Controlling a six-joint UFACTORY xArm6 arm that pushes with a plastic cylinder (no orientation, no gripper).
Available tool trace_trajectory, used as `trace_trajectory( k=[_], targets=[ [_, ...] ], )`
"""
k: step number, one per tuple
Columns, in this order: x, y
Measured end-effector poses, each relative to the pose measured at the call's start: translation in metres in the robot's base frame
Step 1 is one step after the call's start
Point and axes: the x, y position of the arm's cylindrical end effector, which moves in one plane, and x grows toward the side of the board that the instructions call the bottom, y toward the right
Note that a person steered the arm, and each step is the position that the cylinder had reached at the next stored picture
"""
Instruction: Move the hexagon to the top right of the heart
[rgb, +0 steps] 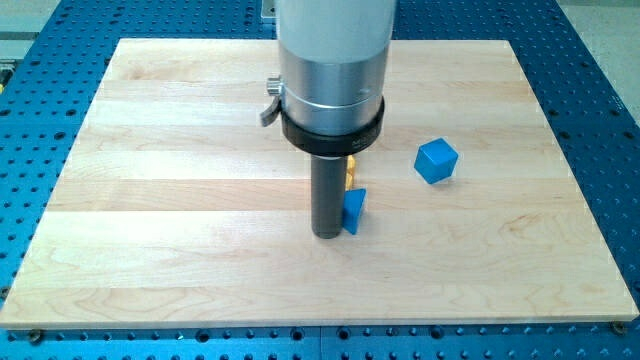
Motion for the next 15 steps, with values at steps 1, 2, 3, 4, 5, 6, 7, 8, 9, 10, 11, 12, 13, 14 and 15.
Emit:
trace_trajectory(
  k=[1,2,3,4,5,6,7,8,9,10,11,12,13,14,15],
  targets=[
    [-0.002,0.038],
    [-0.020,0.082],
    [-0.013,0.088],
    [0.022,0.019],
    [0.022,-0.071],
    [-0.005,-0.080],
    [-0.032,-0.048],
    [-0.025,-0.014],
    [-0.036,0.032],
    [-0.052,0.059],
    [-0.052,0.078],
    [-0.058,0.096],
    [-0.075,0.105],
    [-0.063,0.077],
    [-0.020,0.005]
  ],
)
